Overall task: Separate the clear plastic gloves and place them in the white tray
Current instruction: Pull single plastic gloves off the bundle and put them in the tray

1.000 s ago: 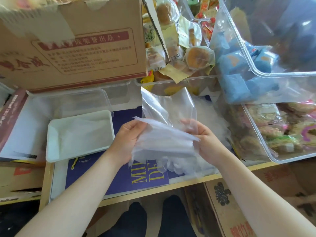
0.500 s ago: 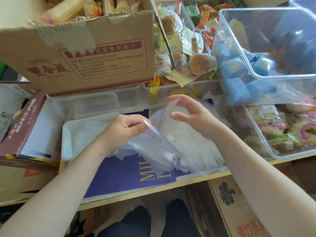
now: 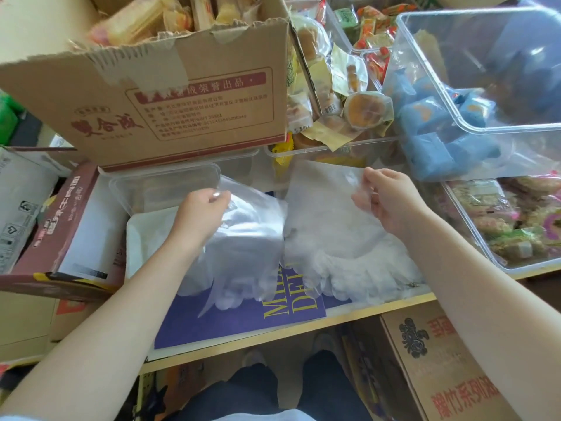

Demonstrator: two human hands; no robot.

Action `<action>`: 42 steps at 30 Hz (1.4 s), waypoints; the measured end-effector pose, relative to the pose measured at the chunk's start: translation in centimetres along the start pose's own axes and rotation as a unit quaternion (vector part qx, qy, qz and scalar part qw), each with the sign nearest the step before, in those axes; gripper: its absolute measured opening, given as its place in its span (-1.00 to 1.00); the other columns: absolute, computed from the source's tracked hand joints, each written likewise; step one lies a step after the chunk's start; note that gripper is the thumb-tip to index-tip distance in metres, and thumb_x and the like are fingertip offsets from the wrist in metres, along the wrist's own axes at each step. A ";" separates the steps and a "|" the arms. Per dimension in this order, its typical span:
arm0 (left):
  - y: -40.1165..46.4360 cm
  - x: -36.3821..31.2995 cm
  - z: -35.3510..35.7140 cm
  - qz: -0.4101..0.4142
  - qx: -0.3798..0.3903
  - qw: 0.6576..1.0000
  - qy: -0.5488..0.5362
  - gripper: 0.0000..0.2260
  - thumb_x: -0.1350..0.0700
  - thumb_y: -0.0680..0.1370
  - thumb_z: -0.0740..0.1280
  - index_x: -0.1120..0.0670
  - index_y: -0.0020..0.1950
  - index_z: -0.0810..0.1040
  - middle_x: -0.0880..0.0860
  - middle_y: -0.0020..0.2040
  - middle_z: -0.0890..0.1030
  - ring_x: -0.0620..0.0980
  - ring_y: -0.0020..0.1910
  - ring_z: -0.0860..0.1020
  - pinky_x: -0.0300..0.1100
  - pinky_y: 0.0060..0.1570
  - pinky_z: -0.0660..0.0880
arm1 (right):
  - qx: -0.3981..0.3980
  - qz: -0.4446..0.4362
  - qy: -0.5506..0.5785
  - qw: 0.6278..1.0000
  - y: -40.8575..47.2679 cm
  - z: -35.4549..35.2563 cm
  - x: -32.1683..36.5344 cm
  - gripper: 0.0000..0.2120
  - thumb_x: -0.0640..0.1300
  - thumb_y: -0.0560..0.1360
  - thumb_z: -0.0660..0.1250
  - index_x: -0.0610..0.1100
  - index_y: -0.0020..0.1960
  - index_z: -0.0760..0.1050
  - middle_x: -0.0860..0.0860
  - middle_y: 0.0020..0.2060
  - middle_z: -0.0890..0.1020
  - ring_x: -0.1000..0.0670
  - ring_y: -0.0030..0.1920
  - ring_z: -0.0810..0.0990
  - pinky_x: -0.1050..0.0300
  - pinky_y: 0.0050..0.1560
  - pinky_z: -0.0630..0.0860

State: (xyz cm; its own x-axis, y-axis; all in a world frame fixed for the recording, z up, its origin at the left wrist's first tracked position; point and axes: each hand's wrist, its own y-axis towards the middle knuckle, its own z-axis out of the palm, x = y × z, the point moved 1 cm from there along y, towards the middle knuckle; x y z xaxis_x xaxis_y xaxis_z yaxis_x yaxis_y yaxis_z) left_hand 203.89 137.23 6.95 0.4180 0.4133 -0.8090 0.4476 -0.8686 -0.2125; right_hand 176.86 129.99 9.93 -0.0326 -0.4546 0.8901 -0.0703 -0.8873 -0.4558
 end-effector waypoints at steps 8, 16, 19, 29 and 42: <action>0.8 -1.8 1.0 0.049 -0.079 0.984 -0.149 -0.74 -0.03 0.56 0.19 0.02 -0.31 0.36 -0.01 -0.44 0.38 -0.01 -0.45 0.32 -0.12 -0.34 0.30 | 0.074 -0.029 0.108 0.991 -2.6 -0.1 1.0 -0.78 -0.25 0.58 0.18 -0.15 -0.24 0.43 -0.02 -0.40 0.58 -0.01 -0.39 0.57 0.13 -0.35 0.53; 0.5 -4.4 2.1 0.089 0.034 0.972 -0.213 -0.80 0.12 0.63 0.17 -0.02 -0.17 0.46 0.04 -0.25 0.46 -0.12 -0.28 0.39 -0.26 -0.25 0.32 | 0.490 -0.096 0.090 0.862 -7.7 1.1 3.8 -0.94 -0.13 0.44 0.36 -0.08 -0.19 0.51 0.11 -0.39 0.57 0.19 -0.42 0.53 0.38 -0.38 0.47; 0.2 -4.9 2.4 0.066 0.115 0.959 -0.250 -0.82 0.15 0.63 0.17 0.01 -0.14 0.49 0.06 -0.21 0.45 -0.05 -0.26 0.39 -0.20 -0.23 0.35 | 0.377 -0.135 0.050 0.915 -6.7 1.7 3.4 -0.90 -0.22 0.48 0.34 -0.08 -0.20 0.54 -0.02 -0.40 0.42 0.15 -0.49 0.36 0.42 -0.52 0.32; -3.4 -6.6 2.9 -0.026 0.288 0.882 -0.372 -0.83 0.17 0.61 0.18 0.01 -0.01 0.55 -0.03 -0.27 0.66 -0.07 -0.30 0.61 -0.25 -0.29 0.55 | 0.056 -0.137 0.014 0.989 -3.8 2.3 0.4 -0.84 -0.20 0.44 0.41 -0.04 -0.31 0.59 -0.01 0.00 0.57 0.08 -0.01 0.52 0.22 -0.10 0.38; -3.7 -5.8 2.6 -0.081 0.261 0.918 -0.286 -0.81 0.12 0.58 0.22 0.10 -0.19 0.55 -0.02 -0.40 0.61 -0.11 -0.41 0.57 -0.32 -0.38 0.48 | 0.056 -0.177 -0.076 0.980 -3.3 2.4 0.5 -0.83 -0.20 0.53 0.31 -0.10 -0.25 0.50 0.01 -0.38 0.55 0.16 -0.44 0.47 0.32 -0.39 0.41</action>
State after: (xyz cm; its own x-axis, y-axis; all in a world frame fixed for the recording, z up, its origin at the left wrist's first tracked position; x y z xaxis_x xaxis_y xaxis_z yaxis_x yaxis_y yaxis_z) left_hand 197.79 137.37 11.00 -0.1714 0.4667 -0.8677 -0.0348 -0.8830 -0.4680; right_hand 179.50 132.49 11.83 0.1245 -0.1155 0.9855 0.0592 -0.9906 -0.1236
